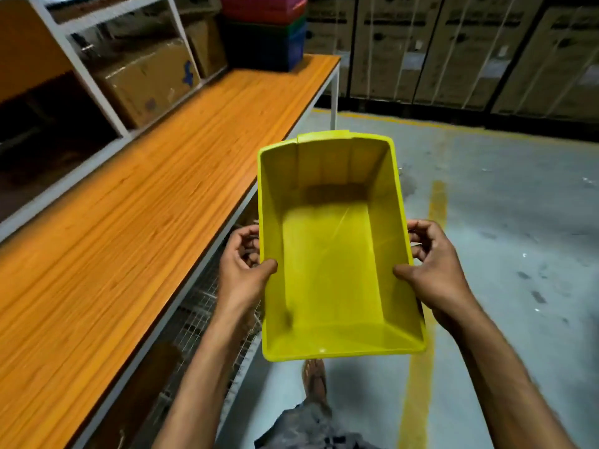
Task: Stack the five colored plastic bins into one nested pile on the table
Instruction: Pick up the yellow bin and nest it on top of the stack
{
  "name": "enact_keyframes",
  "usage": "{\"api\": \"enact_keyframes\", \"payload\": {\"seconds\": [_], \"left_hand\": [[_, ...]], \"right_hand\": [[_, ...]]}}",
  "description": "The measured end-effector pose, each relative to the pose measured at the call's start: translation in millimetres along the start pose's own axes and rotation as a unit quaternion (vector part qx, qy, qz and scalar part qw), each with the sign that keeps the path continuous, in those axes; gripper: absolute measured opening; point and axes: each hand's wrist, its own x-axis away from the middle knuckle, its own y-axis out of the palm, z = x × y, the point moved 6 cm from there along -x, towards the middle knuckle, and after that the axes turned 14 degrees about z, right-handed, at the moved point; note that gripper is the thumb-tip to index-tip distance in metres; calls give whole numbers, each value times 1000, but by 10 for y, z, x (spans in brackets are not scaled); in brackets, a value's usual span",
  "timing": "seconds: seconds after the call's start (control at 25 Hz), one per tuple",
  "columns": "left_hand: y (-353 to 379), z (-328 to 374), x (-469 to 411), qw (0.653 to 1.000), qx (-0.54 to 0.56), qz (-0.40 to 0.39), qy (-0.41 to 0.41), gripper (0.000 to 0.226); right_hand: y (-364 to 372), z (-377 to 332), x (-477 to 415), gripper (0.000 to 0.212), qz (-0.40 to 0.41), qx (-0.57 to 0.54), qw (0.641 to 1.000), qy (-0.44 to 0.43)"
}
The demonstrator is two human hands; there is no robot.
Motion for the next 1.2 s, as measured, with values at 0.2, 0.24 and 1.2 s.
{"api": "enact_keyframes", "payload": {"seconds": [0.2, 0.24, 1.2], "left_hand": [[1397, 6, -906, 998, -12, -54, 42, 58], [1645, 41, -1045, 997, -7, -62, 52, 59], [6402, 1245, -4837, 998, -54, 28, 30, 53]], "right_hand": [[-145, 176, -1096, 60, 104, 95, 990, 10], [-195, 160, -1283, 59, 123, 114, 986, 6], [-239, -368, -7788, 50, 97, 88, 990, -44]]}}
